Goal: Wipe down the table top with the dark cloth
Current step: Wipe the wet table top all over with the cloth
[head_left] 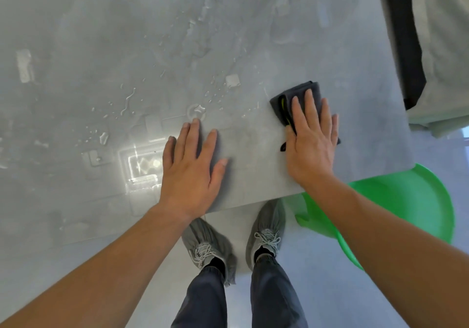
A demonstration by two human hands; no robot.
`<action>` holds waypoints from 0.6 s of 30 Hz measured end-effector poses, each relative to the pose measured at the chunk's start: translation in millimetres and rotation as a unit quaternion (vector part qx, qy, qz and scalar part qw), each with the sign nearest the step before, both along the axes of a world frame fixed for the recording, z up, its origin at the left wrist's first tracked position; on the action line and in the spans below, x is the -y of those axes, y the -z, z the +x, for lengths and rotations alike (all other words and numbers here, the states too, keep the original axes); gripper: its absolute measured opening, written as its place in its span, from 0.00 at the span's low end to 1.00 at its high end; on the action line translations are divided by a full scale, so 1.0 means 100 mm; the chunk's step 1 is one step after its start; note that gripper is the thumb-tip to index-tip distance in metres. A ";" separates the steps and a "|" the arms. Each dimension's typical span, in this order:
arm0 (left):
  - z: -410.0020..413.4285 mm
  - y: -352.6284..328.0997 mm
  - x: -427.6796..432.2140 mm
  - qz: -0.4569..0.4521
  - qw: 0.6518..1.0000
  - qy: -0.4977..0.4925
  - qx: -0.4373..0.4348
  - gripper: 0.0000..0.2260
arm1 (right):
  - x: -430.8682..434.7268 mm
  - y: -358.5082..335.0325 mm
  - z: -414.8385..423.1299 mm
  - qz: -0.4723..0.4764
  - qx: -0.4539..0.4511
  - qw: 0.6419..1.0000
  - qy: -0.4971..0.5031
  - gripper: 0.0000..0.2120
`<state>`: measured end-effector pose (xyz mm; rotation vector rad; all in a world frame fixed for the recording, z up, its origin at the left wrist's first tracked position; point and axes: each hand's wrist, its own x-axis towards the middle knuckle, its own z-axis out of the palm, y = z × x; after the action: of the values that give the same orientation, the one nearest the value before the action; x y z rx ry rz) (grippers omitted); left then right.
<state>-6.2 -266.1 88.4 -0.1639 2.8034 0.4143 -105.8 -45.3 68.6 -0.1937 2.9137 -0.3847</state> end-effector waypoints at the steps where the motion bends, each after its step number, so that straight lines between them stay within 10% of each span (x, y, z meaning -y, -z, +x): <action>1: 0.00 0.01 0.03 0.007 1.000 0.002 -0.001 0.29 | 0.10 0.00 0.11 0.006 -0.006 1.000 -0.005 0.28; 7: 0.01 0.02 0.14 0.002 1.000 0.002 0.004 0.32 | 0.16 -0.01 0.80 0.021 -0.016 0.957 -0.289 0.29; 14: -0.02 0.01 0.22 0.000 1.000 0.018 -0.003 0.29 | 0.44 -0.02 -0.34 -0.001 0.005 1.000 -0.015 0.26; 18: -0.05 -0.06 0.24 0.017 1.000 0.017 0.000 0.29 | 0.52 -0.03 0.16 0.007 -0.015 0.992 -0.129 0.26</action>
<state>-11.0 -290.4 94.6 -0.1091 2.7926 0.4535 -89.3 -97.5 72.1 -0.5711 2.8689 -0.3199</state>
